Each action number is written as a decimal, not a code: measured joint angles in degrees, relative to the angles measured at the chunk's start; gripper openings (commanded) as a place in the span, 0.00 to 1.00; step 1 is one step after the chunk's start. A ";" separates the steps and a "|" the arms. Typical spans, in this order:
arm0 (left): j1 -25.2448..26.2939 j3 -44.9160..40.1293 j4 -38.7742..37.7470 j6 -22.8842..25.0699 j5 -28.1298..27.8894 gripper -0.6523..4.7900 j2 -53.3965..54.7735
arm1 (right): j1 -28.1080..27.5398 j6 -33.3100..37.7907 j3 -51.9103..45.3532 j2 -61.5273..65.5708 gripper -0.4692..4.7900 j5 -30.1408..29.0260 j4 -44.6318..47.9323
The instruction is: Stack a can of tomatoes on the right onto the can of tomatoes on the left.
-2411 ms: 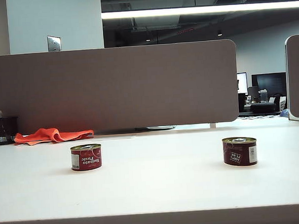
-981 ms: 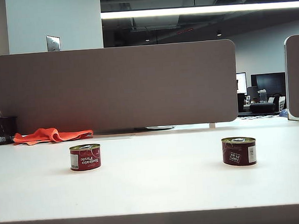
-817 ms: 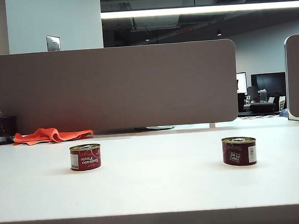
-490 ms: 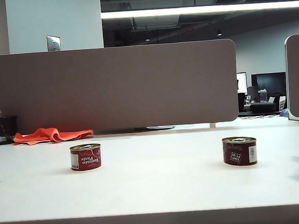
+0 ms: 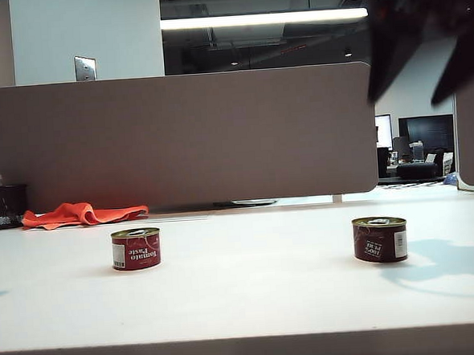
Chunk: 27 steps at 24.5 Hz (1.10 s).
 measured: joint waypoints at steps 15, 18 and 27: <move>-0.02 1.25 1.25 -2.27 0.87 0.11 -0.02 | 0.07 6.16 7.98 19.71 1.00 -2.34 -1.33; -0.02 1.25 1.07 -2.27 0.87 0.11 -0.02 | 0.33 6.16 8.44 21.51 1.00 -2.32 -1.68; -0.02 1.25 0.31 -2.27 0.87 0.11 -0.02 | 1.11 6.16 8.44 26.60 1.00 -1.38 -2.36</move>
